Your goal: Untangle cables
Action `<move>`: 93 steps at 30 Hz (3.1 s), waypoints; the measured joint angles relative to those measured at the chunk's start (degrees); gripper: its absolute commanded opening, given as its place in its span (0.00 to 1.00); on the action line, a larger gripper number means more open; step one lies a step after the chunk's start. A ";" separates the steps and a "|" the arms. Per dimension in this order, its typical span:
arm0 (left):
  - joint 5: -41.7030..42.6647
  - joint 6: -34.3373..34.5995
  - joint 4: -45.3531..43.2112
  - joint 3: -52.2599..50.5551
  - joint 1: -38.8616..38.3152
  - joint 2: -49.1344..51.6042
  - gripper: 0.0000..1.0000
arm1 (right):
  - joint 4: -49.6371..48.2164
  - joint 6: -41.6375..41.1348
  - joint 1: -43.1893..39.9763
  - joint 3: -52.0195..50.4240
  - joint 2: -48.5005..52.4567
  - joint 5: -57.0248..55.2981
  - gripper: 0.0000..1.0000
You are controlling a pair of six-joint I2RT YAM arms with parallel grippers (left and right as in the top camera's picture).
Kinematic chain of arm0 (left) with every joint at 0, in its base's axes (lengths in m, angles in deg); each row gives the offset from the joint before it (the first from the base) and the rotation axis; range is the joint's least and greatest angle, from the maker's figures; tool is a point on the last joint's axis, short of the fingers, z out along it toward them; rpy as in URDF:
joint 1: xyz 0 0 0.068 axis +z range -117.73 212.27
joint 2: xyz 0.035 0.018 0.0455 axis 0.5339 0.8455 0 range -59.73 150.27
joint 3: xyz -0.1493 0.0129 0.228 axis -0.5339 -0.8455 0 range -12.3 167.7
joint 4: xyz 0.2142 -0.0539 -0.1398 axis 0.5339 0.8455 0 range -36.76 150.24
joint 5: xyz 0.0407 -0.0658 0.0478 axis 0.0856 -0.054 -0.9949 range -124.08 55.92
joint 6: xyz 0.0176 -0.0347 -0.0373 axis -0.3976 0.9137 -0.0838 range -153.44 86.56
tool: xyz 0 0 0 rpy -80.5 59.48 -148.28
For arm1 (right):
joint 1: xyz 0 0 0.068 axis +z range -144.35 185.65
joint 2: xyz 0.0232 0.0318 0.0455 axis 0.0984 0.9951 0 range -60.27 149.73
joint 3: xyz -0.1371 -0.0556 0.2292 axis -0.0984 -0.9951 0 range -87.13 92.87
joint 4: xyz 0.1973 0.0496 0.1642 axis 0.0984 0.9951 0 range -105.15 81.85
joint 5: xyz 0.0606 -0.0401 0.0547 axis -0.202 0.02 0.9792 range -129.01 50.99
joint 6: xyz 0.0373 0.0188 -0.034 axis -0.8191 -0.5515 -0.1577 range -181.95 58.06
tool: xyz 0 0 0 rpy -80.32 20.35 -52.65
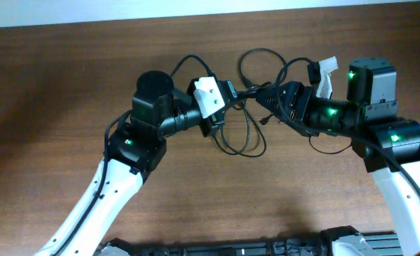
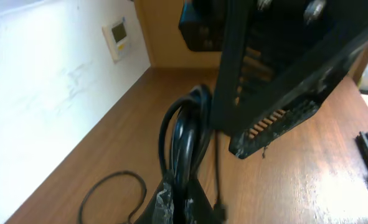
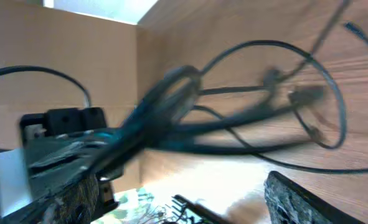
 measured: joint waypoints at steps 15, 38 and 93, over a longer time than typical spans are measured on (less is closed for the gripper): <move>-3.98 0.17 1.88 0.00 0.09 0.02 0.00 | 2.23 4.22 0.20 0.00 3.96 -0.74 0.66; -0.31 5.88 -9.46 -0.74 0.20 0.61 0.00 | 1.36 2.82 0.09 0.11 4.31 -3.19 0.63; 4.50 20.85 -24.76 -1.03 -3.48 1.11 0.00 | -14.38 -4.81 0.26 0.42 4.11 1.29 0.08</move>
